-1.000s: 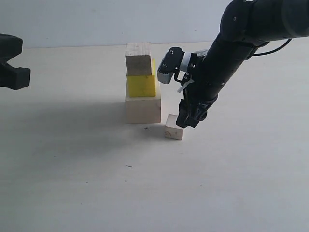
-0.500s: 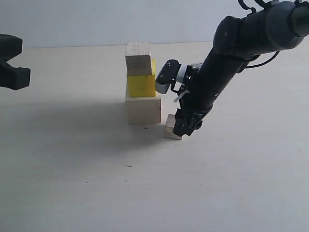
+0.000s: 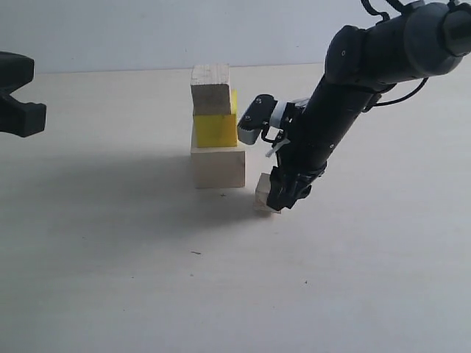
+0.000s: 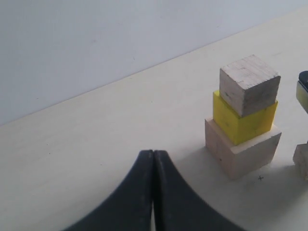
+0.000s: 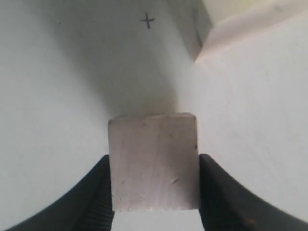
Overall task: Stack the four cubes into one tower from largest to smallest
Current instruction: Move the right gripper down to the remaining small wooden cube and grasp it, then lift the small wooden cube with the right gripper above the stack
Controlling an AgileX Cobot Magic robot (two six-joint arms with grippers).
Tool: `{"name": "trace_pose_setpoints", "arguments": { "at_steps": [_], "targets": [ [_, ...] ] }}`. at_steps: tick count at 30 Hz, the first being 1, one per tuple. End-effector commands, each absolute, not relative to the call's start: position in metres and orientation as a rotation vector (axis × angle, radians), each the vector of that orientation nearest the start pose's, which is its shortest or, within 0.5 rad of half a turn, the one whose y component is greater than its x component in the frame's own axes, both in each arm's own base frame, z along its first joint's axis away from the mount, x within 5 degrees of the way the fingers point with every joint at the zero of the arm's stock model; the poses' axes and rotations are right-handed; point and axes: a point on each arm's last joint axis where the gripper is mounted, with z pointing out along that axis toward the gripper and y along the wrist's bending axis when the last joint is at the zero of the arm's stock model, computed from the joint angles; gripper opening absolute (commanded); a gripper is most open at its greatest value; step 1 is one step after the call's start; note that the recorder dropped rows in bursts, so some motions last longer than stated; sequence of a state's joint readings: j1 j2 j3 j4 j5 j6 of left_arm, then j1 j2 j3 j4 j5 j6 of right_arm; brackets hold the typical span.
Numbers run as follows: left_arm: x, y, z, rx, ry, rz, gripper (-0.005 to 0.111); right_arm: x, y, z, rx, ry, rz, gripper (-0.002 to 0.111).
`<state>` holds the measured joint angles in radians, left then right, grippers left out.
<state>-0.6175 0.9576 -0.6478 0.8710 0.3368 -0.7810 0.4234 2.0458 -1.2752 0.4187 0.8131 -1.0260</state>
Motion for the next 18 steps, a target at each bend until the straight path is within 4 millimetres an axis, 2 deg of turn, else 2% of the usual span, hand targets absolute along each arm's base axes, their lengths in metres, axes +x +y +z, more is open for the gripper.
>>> {"name": "trace_pose_setpoints", "arguments": {
  "at_steps": [1,2,5,9,13,18],
  "targets": [
    [0.176,-0.096,0.306,0.510,1.932,-0.102,0.000,0.335,0.175,0.144,-1.586,2.536,0.335,0.000],
    [0.176,-0.096,0.306,0.510,1.932,-0.102,0.000,0.336,0.169,0.147,-1.550,2.595,0.235,0.000],
    [0.176,-0.096,0.306,0.510,1.932,-0.102,0.000,0.337,0.161,0.158,-1.444,2.655,0.135,0.000],
    [0.175,-0.097,0.306,0.500,1.938,-0.113,0.000,0.328,0.151,0.195,-1.428,2.640,0.036,0.000],
    [0.175,-0.097,0.305,0.492,1.943,-0.121,0.000,0.322,0.149,0.238,-1.154,2.596,0.063,0.000],
    [0.175,-0.097,0.305,0.492,1.943,-0.121,0.000,0.325,0.151,0.265,-0.967,2.611,0.104,0.000]
  ]
}}
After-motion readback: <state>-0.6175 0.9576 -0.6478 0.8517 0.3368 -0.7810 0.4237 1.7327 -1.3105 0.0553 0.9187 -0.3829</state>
